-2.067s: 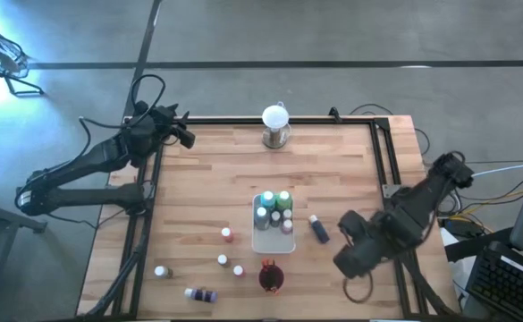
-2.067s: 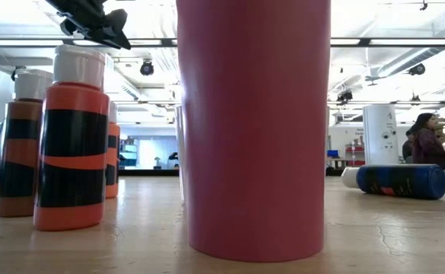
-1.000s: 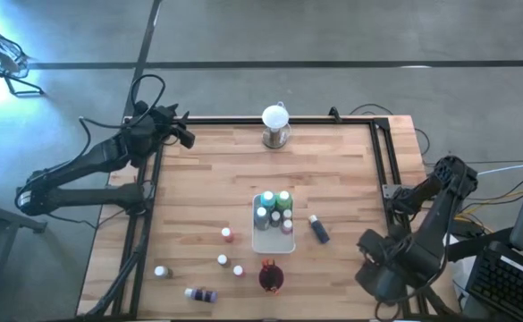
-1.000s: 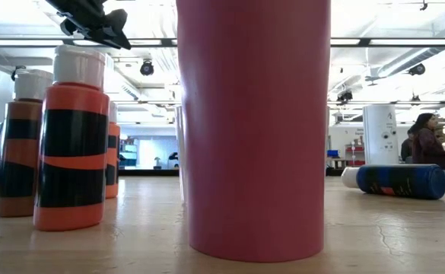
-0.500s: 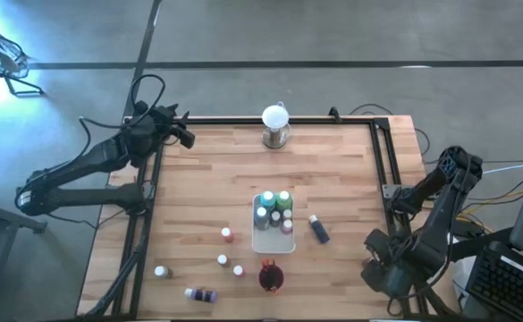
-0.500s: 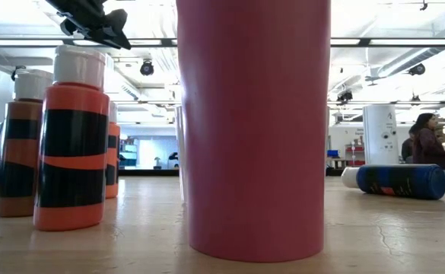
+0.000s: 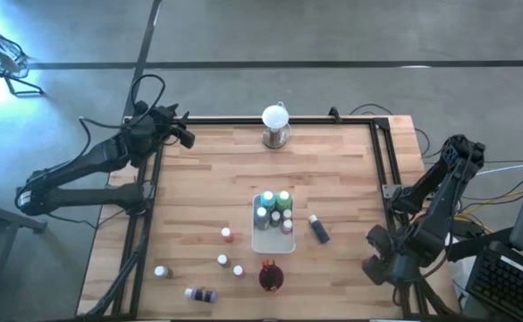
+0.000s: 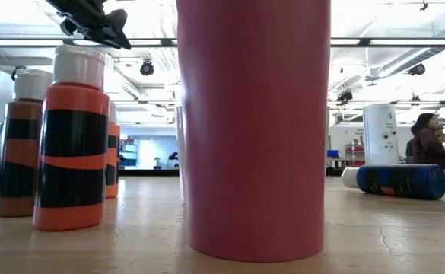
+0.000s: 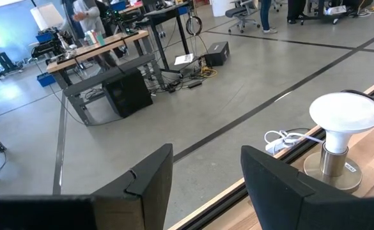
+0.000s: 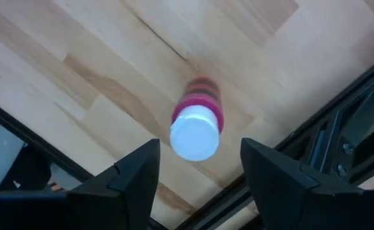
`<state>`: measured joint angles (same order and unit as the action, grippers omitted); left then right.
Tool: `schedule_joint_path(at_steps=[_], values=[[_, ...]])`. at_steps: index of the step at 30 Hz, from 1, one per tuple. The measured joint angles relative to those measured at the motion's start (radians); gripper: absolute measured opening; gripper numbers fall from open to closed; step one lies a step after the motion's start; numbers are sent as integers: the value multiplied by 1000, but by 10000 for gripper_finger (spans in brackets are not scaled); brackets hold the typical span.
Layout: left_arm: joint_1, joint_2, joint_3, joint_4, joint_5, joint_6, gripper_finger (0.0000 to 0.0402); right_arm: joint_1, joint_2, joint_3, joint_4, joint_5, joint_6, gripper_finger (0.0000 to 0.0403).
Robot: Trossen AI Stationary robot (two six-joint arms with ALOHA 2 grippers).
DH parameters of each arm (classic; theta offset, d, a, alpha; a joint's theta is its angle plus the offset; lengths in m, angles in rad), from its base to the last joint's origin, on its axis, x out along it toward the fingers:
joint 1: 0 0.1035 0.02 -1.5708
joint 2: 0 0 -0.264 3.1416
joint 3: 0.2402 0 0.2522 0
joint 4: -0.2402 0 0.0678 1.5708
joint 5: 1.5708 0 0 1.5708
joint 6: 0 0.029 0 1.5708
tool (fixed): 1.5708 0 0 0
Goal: Pick & Place Paint Supplies
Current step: Put the dark pink paint bottle into the white bin
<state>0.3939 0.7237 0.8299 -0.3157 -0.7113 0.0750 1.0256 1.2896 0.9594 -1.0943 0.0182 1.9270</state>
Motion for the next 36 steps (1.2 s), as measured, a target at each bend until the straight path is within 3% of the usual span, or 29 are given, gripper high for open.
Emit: schedule_joint_path(at_steps=[20, 25, 36], values=[[0, 0, 0, 0, 0, 0, 191, 0, 128, -17, 32, 5, 0, 256], [0, 0, 0, 0, 0, 0, 191, 0, 134, -17, 30, 3, 0, 224], [0, 0, 0, 0, 0, 0, 191, 0, 120, -12, 21, 1, -9, 112]])
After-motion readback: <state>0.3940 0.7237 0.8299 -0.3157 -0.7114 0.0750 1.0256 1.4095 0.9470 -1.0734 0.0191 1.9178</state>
